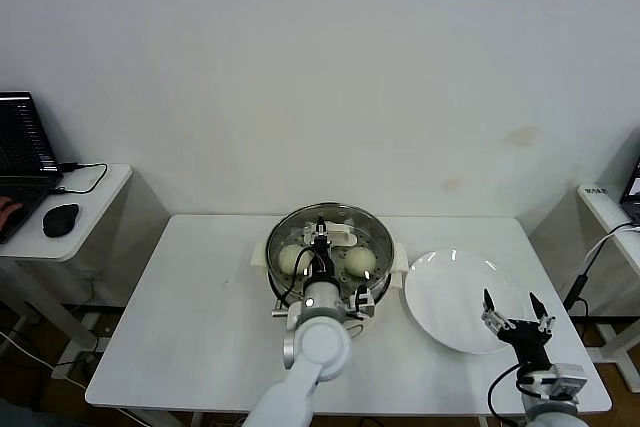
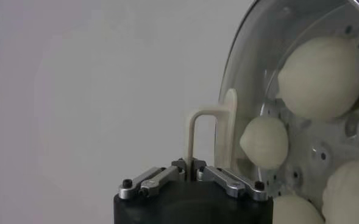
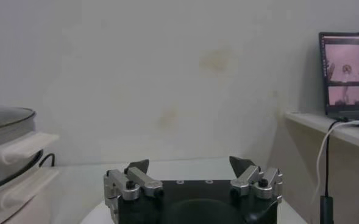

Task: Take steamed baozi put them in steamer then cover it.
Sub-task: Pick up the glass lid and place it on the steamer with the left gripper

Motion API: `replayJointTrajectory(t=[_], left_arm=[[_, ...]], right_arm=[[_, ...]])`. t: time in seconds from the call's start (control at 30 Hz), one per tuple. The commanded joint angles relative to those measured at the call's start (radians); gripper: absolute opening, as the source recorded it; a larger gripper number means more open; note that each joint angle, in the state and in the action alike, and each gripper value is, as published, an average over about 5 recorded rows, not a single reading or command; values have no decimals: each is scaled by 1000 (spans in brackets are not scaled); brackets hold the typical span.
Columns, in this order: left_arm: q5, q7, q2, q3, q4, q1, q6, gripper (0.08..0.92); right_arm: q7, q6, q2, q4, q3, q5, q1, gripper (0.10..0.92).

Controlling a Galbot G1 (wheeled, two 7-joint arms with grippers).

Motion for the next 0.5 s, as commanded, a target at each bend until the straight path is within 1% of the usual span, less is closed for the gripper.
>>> replayJointTrajectory(t=[0.03, 0.43, 0.5], left_arm=[[-20, -32, 0, 0, 12, 4, -11, 137], [-24, -38, 2, 2, -3, 22, -22, 137], [-24, -38, 2, 1, -15, 26, -22, 148]], right_arm=[[0, 1, 1, 1, 1, -1, -2, 823], [0, 3, 1, 0, 3, -1, -3, 823], [0, 3, 0, 0, 3, -1, -3, 823]])
